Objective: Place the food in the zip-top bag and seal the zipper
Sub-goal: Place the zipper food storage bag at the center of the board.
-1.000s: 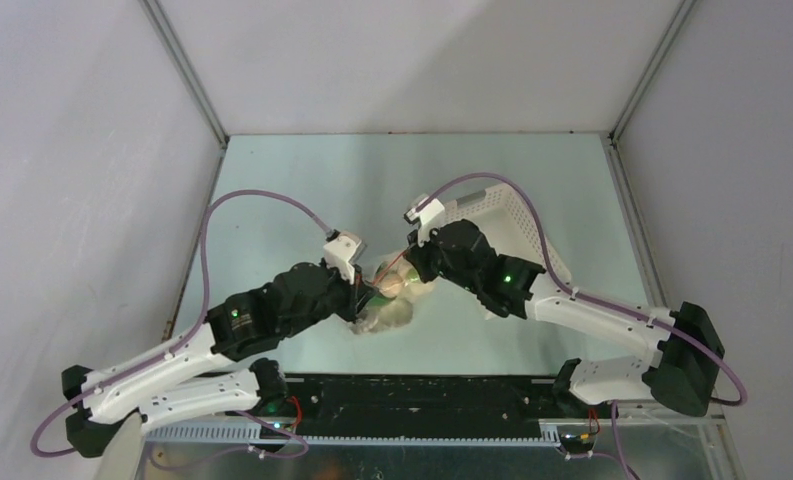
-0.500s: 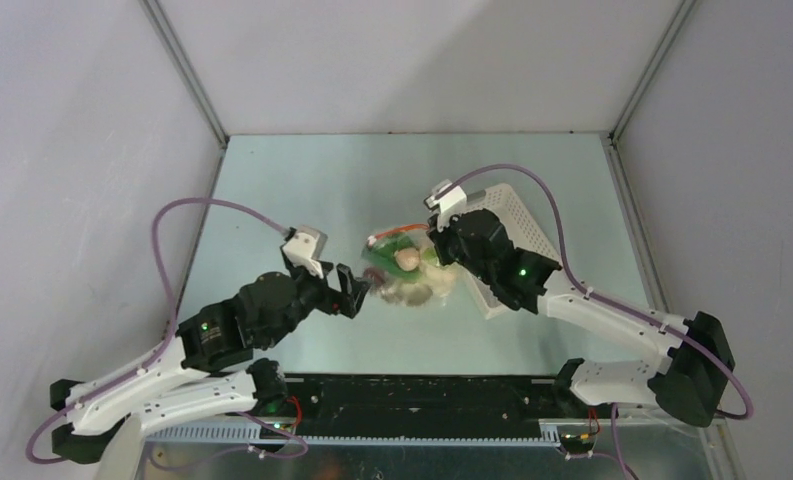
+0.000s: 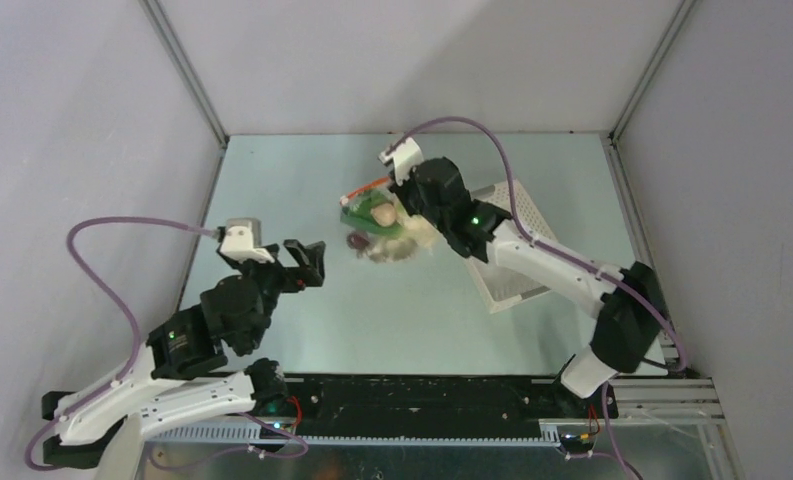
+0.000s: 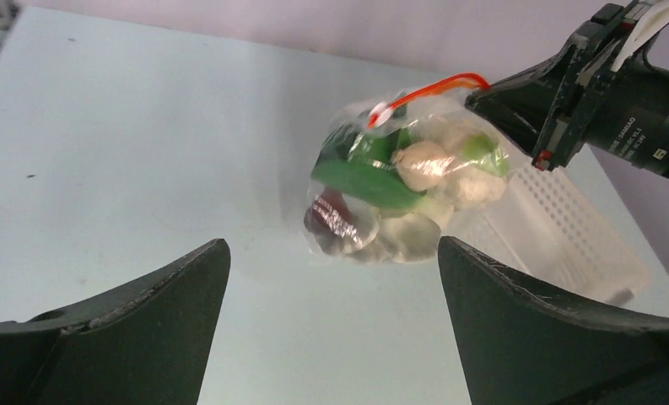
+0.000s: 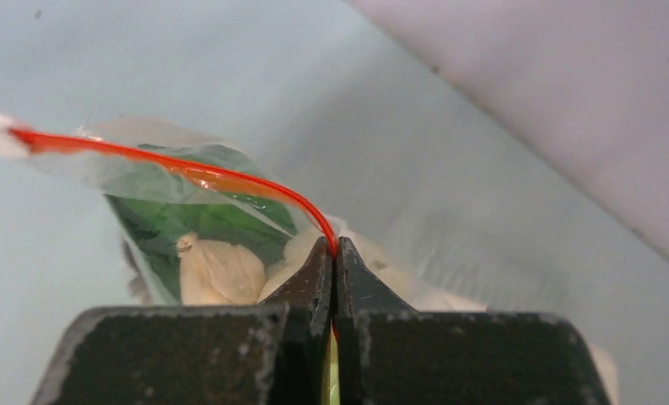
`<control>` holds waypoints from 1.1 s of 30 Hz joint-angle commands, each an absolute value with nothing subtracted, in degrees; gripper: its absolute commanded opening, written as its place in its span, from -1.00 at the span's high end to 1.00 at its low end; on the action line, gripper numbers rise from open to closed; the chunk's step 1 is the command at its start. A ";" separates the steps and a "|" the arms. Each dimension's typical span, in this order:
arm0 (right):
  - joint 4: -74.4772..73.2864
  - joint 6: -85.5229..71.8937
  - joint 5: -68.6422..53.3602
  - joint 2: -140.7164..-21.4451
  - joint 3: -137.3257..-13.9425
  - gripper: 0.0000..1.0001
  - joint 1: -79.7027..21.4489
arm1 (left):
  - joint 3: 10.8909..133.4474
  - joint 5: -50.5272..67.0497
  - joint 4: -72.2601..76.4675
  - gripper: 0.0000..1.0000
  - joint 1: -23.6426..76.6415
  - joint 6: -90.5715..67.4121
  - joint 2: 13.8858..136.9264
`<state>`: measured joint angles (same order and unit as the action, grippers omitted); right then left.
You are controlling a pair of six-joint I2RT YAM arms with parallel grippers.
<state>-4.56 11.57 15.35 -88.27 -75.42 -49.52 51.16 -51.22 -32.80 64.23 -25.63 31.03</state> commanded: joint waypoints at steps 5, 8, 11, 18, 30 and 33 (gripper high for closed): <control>4.57 24.40 17.71 -100.70 -95.49 1.00 -46.18 | 53.14 -64.93 -39.12 -0.99 64.43 -31.76 27.44; 5.08 26.04 16.96 -102.00 -95.20 1.00 -46.96 | 52.67 -65.84 -40.08 -0.99 64.40 -33.06 26.69; 6.49 28.90 13.35 -101.00 -87.96 1.00 -49.45 | 51.64 -66.07 -40.06 -0.99 64.43 -33.84 25.96; -1.77 20.88 15.16 -101.84 -76.23 0.79 -56.31 | 48.92 -64.05 -36.20 -0.99 64.42 -32.36 24.63; -6.95 1.37 4.34 -89.73 -65.26 -0.89 -70.34 | 49.31 -62.06 -38.59 -0.99 64.42 -36.56 25.65; -7.34 -2.06 3.75 -85.68 -65.03 -0.98 -70.33 | 48.59 -62.27 -38.47 -0.99 64.38 -37.97 25.98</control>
